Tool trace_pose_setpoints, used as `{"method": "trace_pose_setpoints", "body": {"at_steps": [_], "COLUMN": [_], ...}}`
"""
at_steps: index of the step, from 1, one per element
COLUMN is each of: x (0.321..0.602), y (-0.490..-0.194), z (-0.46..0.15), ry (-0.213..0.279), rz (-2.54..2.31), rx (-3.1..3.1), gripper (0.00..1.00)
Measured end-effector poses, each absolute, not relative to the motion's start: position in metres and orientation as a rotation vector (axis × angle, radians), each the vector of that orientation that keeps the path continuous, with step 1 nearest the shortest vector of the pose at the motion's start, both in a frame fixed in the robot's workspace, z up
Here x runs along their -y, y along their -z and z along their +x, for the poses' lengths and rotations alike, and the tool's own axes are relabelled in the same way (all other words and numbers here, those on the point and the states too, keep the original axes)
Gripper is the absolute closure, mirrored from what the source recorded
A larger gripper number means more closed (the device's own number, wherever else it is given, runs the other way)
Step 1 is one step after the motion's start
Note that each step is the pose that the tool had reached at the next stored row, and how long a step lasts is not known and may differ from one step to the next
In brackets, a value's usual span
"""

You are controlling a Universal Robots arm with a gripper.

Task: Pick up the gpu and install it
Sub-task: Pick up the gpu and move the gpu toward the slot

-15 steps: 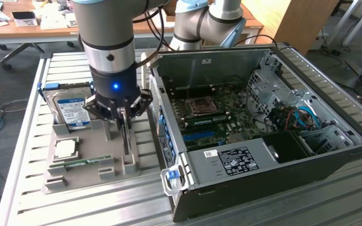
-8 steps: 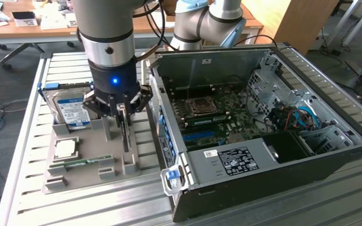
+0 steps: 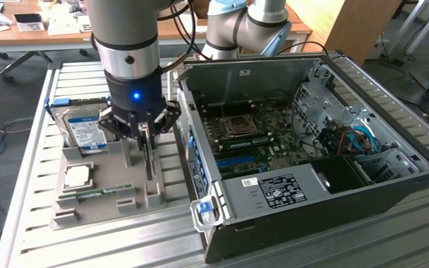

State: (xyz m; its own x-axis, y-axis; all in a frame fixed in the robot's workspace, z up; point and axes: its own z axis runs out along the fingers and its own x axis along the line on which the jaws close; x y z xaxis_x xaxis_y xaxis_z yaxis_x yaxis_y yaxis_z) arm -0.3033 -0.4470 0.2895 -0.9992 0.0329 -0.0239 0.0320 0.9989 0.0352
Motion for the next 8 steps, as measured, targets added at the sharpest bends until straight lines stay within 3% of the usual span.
{"method": "trace_pose_setpoints", "body": {"at_steps": [8], "x": [0.4470], "y": [-0.2953], "z": [-0.3033], "ry": [-0.054], "rz": [0.051], "rx": [-3.116], "gripper": [0.73]}}
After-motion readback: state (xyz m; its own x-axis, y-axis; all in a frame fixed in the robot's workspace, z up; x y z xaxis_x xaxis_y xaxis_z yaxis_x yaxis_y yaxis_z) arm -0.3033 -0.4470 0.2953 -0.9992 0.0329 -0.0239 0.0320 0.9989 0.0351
